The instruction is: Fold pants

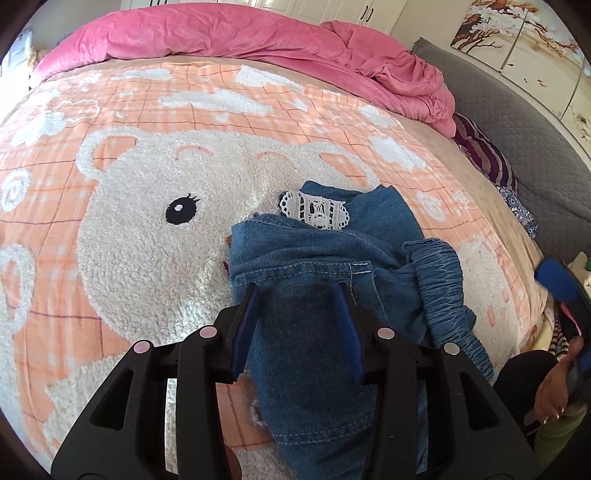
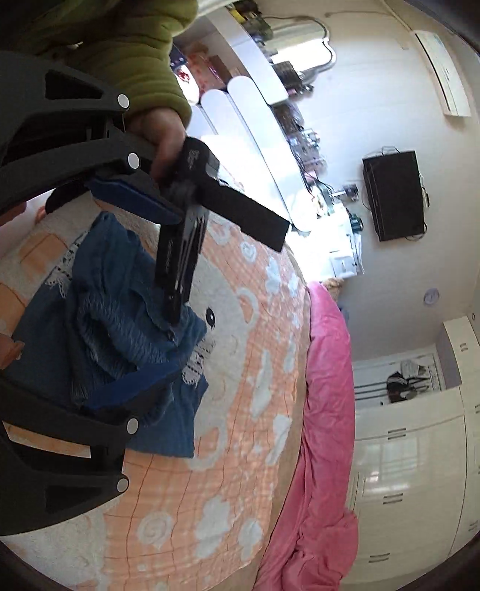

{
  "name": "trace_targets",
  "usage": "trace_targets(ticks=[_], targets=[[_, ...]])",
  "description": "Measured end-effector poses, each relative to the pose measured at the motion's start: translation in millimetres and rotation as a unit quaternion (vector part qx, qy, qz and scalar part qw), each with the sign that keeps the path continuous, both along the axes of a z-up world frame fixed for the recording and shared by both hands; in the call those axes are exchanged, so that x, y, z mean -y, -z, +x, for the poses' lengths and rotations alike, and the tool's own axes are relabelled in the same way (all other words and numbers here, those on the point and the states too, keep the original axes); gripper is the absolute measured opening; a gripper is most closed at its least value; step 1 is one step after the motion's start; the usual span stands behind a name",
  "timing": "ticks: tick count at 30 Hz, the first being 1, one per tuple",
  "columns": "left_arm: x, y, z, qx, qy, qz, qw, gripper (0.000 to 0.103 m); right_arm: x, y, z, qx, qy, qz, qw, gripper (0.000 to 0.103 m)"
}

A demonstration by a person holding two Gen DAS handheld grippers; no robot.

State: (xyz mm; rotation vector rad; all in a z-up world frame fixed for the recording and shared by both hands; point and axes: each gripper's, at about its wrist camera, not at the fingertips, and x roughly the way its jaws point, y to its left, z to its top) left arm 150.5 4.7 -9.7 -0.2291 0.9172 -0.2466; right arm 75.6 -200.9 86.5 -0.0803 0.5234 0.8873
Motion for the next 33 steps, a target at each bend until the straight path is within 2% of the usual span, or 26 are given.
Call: trace_targets(ticks=[8, 25, 29, 33], targets=[[1.7, -8.5, -13.6, 0.009, -0.005, 0.009, 0.9999, 0.035, 15.7, 2.8, 9.6, 0.014, 0.059, 0.009, 0.998, 0.088], [8.2, -41.9, -46.9, 0.060, -0.014, 0.038, 0.9974, 0.059, 31.8, 3.9, 12.4, 0.028, 0.128, 0.010, 0.991, 0.094], [6.9, -40.4, -49.9, 0.061, -0.017, 0.045, 0.9970, 0.062, 36.2, 9.4, 20.7, 0.013, 0.155, -0.001, 0.988, 0.095], [4.5, -34.9, -48.8, 0.054, -0.024, 0.050, 0.9970, 0.067, 43.2, 22.7, 35.3, -0.023, 0.197, -0.023, 0.980, 0.095]])
